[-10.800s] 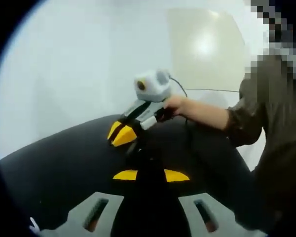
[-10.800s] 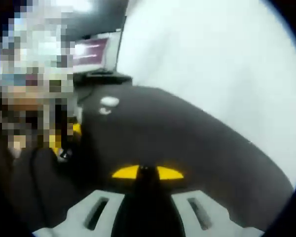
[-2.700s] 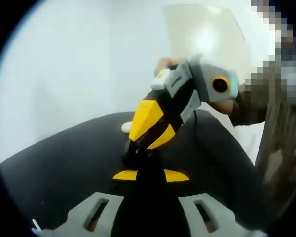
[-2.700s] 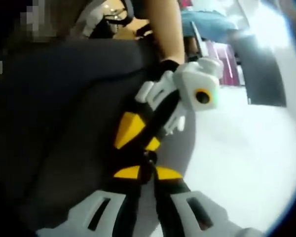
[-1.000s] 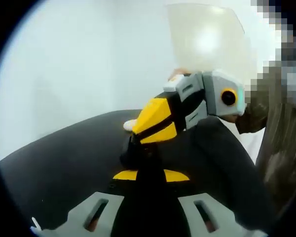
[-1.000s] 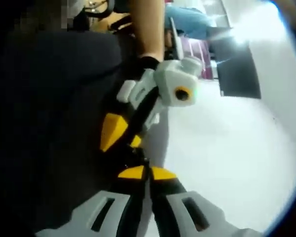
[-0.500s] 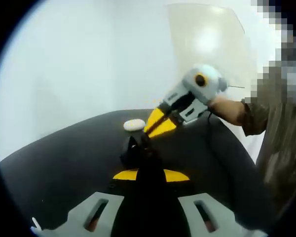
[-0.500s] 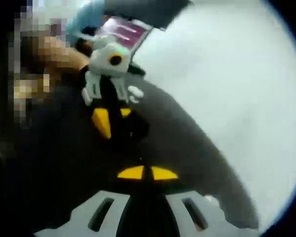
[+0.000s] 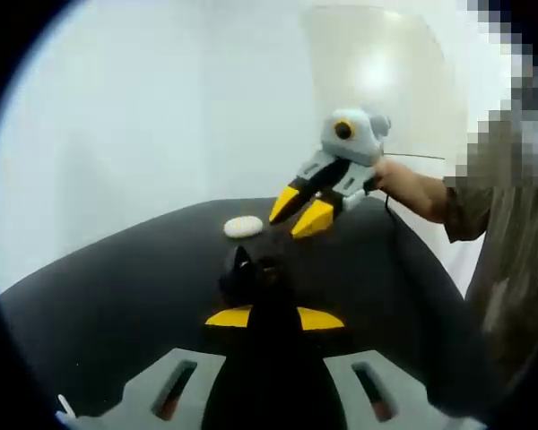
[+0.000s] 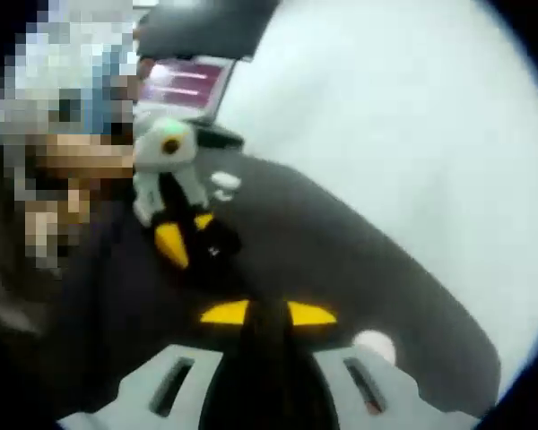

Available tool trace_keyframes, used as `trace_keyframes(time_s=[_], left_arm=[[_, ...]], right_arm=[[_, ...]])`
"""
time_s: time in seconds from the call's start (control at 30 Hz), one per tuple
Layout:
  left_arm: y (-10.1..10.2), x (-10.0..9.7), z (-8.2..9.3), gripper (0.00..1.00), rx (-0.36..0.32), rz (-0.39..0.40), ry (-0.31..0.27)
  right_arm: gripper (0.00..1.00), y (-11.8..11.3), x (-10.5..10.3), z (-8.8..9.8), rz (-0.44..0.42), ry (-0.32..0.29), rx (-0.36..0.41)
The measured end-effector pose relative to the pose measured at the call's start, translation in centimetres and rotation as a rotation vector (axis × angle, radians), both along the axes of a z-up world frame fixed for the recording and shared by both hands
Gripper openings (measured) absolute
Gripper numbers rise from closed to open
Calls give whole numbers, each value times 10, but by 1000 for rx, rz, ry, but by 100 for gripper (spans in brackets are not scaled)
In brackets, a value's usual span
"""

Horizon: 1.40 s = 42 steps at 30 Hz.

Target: Pick up three earphones and place each one into its charging case using tactile feedback, ensure that each earphone is properly inserted and securely positioned inside the case.

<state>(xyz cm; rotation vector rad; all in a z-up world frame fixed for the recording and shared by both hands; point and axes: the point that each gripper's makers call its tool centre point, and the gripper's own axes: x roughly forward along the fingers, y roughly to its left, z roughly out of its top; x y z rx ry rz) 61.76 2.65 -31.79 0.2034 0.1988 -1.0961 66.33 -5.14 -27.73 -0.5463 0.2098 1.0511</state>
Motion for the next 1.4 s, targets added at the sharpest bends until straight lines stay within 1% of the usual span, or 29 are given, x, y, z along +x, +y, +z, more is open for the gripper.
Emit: trace_keyframes(time_s=[0.07, 0.1, 0.13, 0.17, 0.2, 0.23, 0.27, 0.3, 0.37, 0.4, 0.47, 0.5, 0.53, 0.6, 0.67, 0.7, 0.73, 0.83, 0.9, 0.93, 1.0, 1.07, 1.13, 1.17, 1.27, 1.33, 1.4], left_arm=[[0, 0, 0, 14, 0, -1, 0], [0, 0, 0, 14, 0, -1, 0], [0, 0, 0, 14, -1, -1, 1], [0, 0, 0, 14, -1, -1, 2], [0, 0, 0, 14, -1, -1, 3], [0, 0, 0, 14, -2, -1, 4], [0, 0, 0, 14, -2, -1, 4], [0, 0, 0, 14, -3, -1, 5], [0, 0, 0, 14, -3, -2, 4], [0, 1, 0, 14, -3, -2, 4], [0, 1, 0, 14, -4, -1, 6], [0, 1, 0, 14, -4, -1, 6], [0, 1, 0, 14, -5, -1, 7], [0, 1, 0, 14, -6, -1, 8], [1, 1, 0, 14, -6, -2, 8], [1, 1, 0, 14, -6, -2, 8], [1, 1, 0, 14, -6, -2, 8], [1, 1, 0, 14, -7, -2, 10], [1, 1, 0, 14, -7, -2, 9], [1, 0, -1, 14, -6, -2, 8], [1, 0, -1, 14, -5, -2, 6], [1, 0, -1, 14, -4, -2, 5], [1, 0, -1, 14, -3, -1, 3], [1, 0, -1, 14, -2, -1, 3], [1, 0, -1, 14, 0, 0, -1], [1, 0, -1, 14, 1, 1, -3], [1, 0, 0, 14, 3, 1, -6]], right_arm=[[15, 3, 6, -1, -5, -5, -26], [15, 6, 8, -2, 12, -10, -42], [15, 10, 9, -2, 38, 1, -56], [15, 16, 6, -3, 73, 46, -43], [15, 24, -1, -5, 148, 121, -42], [15, 30, -8, -6, 207, 176, -43], [15, 33, -13, -7, 249, 209, -53], [15, 36, -18, -9, 288, 258, -72], [15, 38, -24, -18, 339, 319, -148], [15, 36, -24, -24, 353, 324, -208], [15, 34, -16, -32, 332, 306, -289], [15, 34, -15, -33, 333, 301, -314], [15, 37, -12, -32, 322, 305, -300], [15, 36, -9, -31, 264, 366, -290], [15, 35, -6, -29, 225, 392, -277], [15, 35, -6, -28, 200, 423, -266], [15, 33, -6, -28, 166, 464, -260], [15, 33, -13, -27, 103, 586, -221], [15, 32, -13, -30, 77, 623, -233], [15, 33, -12, -31, 80, 613, -243], [14, 31, -11, -37, 70, 578, -298], [13, 34, -12, -40, 68, 568, -325], [13, 31, -15, -47, 65, 563, -390], [13, 28, -15, -50, 60, 549, -424], [15, 28, -19, -53, 55, 533, -450], [14, 28, -19, -52, 45, 525, -454], [14, 25, -16, -52, 20, 532, -446]])
